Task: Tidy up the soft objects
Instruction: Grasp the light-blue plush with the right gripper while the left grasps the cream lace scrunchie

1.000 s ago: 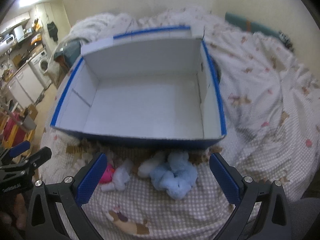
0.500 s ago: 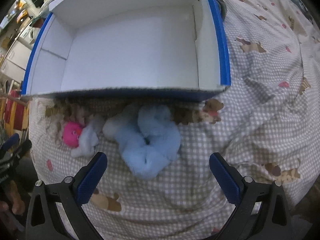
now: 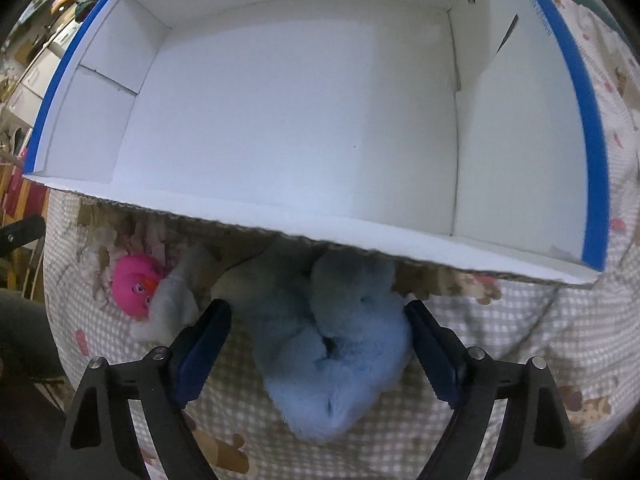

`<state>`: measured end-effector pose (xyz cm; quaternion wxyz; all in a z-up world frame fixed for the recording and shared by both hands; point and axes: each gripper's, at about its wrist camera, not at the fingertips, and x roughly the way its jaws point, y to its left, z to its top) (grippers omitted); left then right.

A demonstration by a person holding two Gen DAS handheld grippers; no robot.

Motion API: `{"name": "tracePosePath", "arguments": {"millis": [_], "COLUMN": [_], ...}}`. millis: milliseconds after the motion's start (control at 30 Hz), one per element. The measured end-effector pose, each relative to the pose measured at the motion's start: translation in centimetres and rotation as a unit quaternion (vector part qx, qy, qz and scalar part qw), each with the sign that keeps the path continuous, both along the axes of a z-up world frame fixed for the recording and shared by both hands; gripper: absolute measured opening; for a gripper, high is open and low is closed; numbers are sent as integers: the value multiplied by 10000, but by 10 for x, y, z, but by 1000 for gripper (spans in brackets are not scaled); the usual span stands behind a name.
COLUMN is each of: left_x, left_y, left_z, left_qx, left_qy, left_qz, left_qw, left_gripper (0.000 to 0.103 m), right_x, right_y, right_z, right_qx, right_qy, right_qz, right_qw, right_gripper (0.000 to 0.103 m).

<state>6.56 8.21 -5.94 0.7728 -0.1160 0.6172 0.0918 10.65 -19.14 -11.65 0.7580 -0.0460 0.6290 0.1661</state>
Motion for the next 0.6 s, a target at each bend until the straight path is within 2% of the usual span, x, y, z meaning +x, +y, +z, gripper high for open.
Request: {"name": "tracePosePath", "arguments": {"millis": [100,167,200,267,500,600], "left_x": [2,2,3,6,16,20], "left_y": [-8,-21,-28,-41,-79,-83], "left_z": [-6,-12,-13,-15,-15,-28], "left_qx": [-165,-294,-326,-376,-284,-367], "left_qy": [81,120,128,121,51,157], "left_qz": [-149,-391,-507,-756,-1477,-1493], "left_qw": [9997,9987,9981,9964,9886,9880], "left_gripper": [91,77,73,57,45,40], "right_x": [0,-2,-3,-5,-23,-33], "right_y": [5,4,3,3,-11,-22], "right_z": [0,3,5,8,30,38], "right_qx": [22,74,114,127,450,522], "right_qy": [-75,-122,-135,-192,-381,-444], "right_qz": [110,158,166,191,158,137], "right_qw": [9999,9998,9997,9996,9981,9976], "right_gripper": [71,48,45,32,27,27]}}
